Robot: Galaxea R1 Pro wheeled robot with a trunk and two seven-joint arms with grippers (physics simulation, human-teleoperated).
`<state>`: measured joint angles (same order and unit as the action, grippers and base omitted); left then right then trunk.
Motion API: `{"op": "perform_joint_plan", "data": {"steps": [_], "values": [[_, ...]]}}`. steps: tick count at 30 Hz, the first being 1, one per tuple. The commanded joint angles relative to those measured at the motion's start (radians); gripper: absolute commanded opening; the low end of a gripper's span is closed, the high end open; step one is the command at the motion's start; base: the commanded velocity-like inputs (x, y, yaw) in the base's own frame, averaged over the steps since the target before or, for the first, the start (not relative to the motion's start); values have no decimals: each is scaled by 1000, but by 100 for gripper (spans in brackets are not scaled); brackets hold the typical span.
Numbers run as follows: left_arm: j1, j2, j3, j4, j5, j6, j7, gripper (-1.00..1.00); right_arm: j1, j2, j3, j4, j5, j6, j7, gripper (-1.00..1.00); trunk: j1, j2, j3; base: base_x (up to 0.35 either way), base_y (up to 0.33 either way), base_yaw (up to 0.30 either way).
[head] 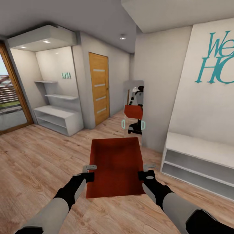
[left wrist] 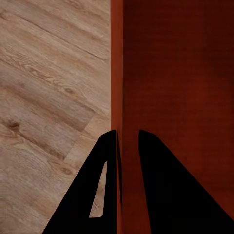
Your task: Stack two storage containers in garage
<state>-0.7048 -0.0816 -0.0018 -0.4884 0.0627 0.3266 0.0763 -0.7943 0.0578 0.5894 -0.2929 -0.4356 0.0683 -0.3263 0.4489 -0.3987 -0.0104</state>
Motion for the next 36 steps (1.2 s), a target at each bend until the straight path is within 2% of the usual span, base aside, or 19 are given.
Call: {"op": "perform_joint_plan", "data": {"steps": [1,27,36], "values": [[1,0,-17,4,17,5,11,-100,-2,-1,-8,-5,15,7,-8,-100,1,-1,-1,323,0,224],[1,0,-17,4,15,5,11,-100,-2,-1,-8,-5,15,7,-8,-100,1,-1,-1,323,0,6],[1,0,-17,4,15,5,11,-100,-2,-1,-8,-5,17,7,-8,-100,1,-1,-1,323,0,199]]}}
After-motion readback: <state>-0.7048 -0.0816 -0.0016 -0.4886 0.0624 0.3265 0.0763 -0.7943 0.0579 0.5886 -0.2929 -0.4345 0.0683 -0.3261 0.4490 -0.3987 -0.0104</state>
